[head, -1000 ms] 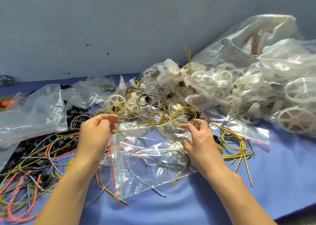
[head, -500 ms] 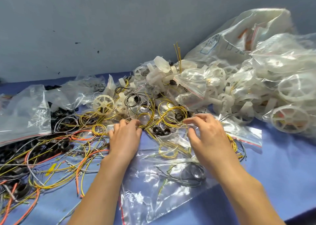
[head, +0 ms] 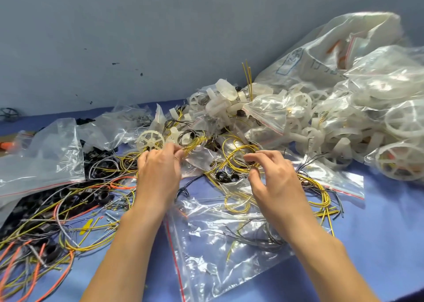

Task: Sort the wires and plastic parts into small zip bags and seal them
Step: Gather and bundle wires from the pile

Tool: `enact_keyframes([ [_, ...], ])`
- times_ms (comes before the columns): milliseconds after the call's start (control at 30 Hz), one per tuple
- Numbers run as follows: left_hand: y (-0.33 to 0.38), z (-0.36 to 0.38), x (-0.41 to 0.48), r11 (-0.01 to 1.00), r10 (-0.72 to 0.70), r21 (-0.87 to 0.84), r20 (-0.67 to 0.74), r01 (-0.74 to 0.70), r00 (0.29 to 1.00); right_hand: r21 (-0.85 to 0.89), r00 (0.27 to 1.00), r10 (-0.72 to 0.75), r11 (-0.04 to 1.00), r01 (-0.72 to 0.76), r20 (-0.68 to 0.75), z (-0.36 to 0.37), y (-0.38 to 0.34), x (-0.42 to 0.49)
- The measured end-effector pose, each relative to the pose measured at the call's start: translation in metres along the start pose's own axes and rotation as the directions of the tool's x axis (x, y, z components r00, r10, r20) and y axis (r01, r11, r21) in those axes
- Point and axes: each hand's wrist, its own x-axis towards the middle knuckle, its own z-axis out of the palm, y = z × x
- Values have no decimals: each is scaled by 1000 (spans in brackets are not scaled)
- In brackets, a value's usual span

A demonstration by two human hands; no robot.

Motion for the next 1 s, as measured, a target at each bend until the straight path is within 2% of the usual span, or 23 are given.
enact_keyframes([
  [100, -4, -19, 0, 973, 1, -232, 26, 5, 1000, 15, 998, -54, 998, 55, -9, 6, -11, -3],
  [233, -4, -36, -8, 859, -3, -509, 102, 55, 995, 35, 994, -112, 993, 113, -12, 16, -24, -7],
  [367, -6, -49, -17, 762, 33, -644, 146, 70, 989, 53, 984, -179, 982, 179, 0, 23, -40, -1],
  [467, -11, -56, -19, 718, 67, -695, 130, 43, 989, 97, 971, -230, 970, 223, 66, 25, -55, 12],
  [600, -16, -59, -18, 685, 77, -727, 131, 42, 988, 211, 949, -302, 937, 278, 93, 35, -65, 21],
  [700, -18, -55, -14, 661, -32, -736, 166, 145, 986, 282, 961, -270, 927, 245, 53, 41, -65, 23],
  [767, -27, -51, -10, 757, -243, -592, 138, 276, 960, 311, 976, -218, 928, 207, 1, 42, -62, 25],
  [833, -37, -55, -8, 840, -450, -340, 1, 423, 893, 316, 984, -173, 932, 176, -39, 40, -58, 28],
  [867, -38, -60, -9, 854, -474, -285, -85, 434, 876, 310, 985, -164, 936, 170, -44, 39, -56, 29],
  [933, -34, -71, -7, 912, -345, -308, -213, 272, 914, 290, 985, -169, 941, 172, -36, 37, -54, 30],
  [1000, -20, -80, -5, 959, -71, -285, -211, 8, 975, 288, 982, -186, 940, 183, -19, 35, -54, 29],
])
